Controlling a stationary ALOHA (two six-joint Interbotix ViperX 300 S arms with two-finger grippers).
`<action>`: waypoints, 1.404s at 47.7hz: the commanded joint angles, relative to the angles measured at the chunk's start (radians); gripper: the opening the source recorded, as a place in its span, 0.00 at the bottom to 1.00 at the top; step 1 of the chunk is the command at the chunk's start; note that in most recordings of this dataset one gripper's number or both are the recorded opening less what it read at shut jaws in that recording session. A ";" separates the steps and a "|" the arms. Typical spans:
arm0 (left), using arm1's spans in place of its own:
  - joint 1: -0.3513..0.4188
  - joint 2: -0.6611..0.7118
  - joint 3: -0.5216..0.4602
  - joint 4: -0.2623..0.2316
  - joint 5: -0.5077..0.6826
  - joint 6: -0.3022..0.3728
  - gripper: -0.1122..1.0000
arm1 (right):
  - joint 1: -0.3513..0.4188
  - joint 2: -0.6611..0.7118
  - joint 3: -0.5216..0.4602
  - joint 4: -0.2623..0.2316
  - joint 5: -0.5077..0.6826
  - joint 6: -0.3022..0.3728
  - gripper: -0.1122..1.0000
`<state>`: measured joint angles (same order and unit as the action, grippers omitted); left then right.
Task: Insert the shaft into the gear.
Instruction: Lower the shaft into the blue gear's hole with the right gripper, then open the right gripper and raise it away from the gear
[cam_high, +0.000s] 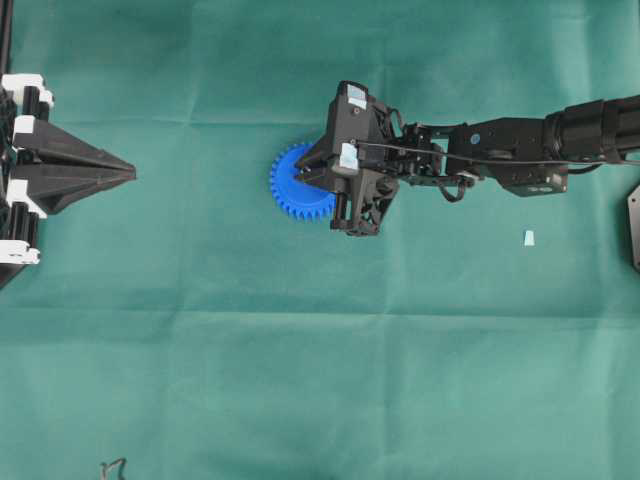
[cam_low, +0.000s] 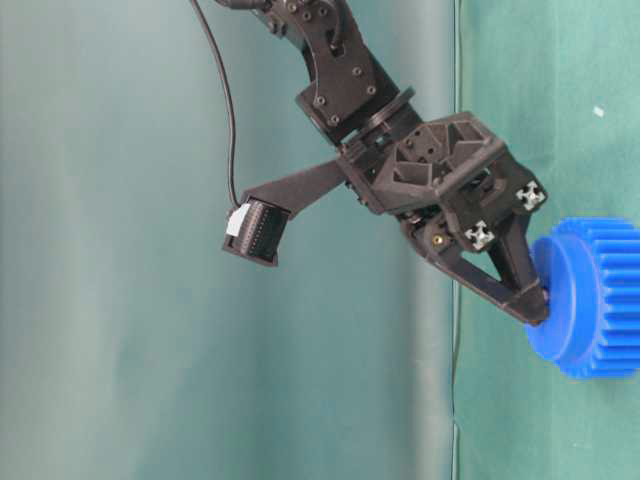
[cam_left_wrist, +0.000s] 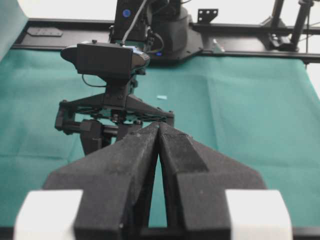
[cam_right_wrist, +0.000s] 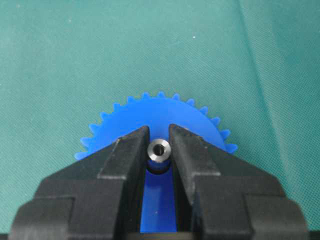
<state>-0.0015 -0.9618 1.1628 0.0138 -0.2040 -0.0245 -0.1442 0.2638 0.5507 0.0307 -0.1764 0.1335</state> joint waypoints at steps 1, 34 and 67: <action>0.002 0.008 -0.028 0.002 -0.005 0.002 0.12 | 0.002 -0.006 -0.008 0.003 0.005 -0.002 0.26; 0.003 0.008 -0.028 0.002 -0.005 0.002 0.12 | 0.008 -0.006 -0.009 0.006 0.061 0.006 0.84; 0.003 0.003 -0.028 0.002 -0.005 0.000 0.12 | 0.008 -0.305 -0.012 -0.014 0.215 -0.002 0.95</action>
<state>0.0000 -0.9618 1.1628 0.0123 -0.2056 -0.0245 -0.1381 0.0445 0.5461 0.0245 0.0215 0.1335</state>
